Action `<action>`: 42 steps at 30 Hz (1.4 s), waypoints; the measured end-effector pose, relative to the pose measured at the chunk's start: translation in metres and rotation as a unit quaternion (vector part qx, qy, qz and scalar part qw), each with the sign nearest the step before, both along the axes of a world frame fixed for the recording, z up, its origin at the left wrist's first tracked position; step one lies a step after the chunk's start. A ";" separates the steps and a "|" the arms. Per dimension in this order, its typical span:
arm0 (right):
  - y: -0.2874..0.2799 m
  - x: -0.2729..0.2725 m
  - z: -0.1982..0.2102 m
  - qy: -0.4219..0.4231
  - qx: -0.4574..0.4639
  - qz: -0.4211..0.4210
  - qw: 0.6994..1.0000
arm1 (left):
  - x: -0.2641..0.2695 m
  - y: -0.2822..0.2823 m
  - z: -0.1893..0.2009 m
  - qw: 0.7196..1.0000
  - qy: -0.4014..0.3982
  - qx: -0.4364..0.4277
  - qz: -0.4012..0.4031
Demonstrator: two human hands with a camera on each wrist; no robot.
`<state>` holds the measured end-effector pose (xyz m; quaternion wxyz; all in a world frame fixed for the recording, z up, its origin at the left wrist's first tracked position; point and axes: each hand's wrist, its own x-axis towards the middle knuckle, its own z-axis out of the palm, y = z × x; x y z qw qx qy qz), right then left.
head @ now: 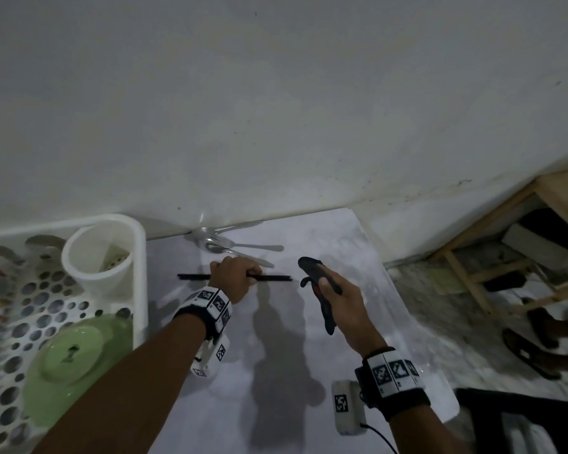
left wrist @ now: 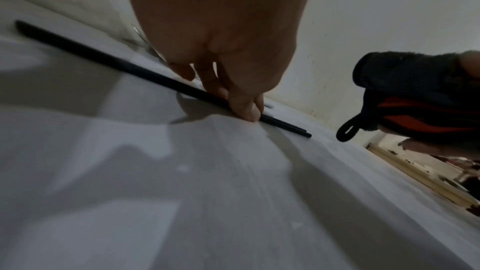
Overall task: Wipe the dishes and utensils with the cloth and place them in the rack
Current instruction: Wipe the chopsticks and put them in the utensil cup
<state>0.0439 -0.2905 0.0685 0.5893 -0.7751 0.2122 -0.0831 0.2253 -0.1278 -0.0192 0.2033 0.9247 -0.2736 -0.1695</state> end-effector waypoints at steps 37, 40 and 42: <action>0.149 -0.073 0.054 -0.106 0.039 0.090 0.990 | -0.106 0.096 0.179 0.708 0.349 -0.602 0.124; 0.182 -0.086 0.058 -0.120 0.059 0.090 0.987 | -0.122 0.124 0.191 0.701 0.349 -0.611 0.116; 0.200 -0.093 0.059 -0.122 0.072 0.084 0.986 | -0.132 0.142 0.195 0.700 0.348 -0.614 0.109</action>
